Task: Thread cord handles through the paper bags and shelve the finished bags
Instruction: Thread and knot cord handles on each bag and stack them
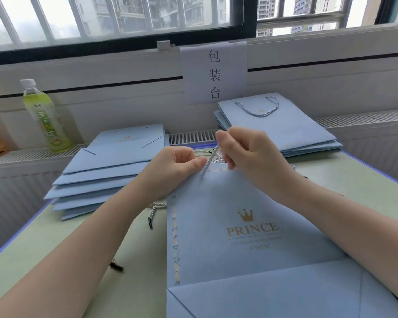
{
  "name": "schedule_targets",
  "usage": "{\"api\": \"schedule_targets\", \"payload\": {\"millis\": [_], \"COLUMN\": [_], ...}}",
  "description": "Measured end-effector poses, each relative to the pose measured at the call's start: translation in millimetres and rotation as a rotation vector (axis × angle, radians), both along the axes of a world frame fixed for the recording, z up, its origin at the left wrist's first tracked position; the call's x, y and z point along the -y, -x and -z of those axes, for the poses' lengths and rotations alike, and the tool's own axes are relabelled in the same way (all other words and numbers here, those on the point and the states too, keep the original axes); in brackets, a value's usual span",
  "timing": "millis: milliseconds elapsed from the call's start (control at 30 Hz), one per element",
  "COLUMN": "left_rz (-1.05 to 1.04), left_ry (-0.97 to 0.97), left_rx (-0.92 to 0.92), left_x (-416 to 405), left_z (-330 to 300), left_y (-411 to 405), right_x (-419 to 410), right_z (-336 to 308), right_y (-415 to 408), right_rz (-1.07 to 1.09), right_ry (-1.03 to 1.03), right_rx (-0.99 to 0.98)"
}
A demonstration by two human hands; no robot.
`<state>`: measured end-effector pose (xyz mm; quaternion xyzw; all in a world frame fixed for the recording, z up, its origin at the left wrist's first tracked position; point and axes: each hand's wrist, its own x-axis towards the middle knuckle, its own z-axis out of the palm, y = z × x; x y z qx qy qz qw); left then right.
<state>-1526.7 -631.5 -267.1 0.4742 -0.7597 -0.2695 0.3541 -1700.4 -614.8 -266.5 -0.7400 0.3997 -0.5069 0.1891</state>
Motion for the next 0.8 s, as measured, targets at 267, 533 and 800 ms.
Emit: {"api": "schedule_targets", "payload": {"millis": [267,533,800], "left_rz": [-0.310,-0.656,0.105], "left_ry": [0.283,0.215,0.105], "left_rx": [0.645,0.910,-0.013], "left_x": [-11,-14,-19], "left_z": [-8,-16,-20], "left_y": [6,0,17], "right_x": [5,4,1], "right_z": [-15,-1,4], "right_y": [16,8,3], "right_rz": [0.159,-0.020,-0.013], "right_ry": [0.114,0.048,0.036], "right_rx": [0.443,0.101,-0.083]}}
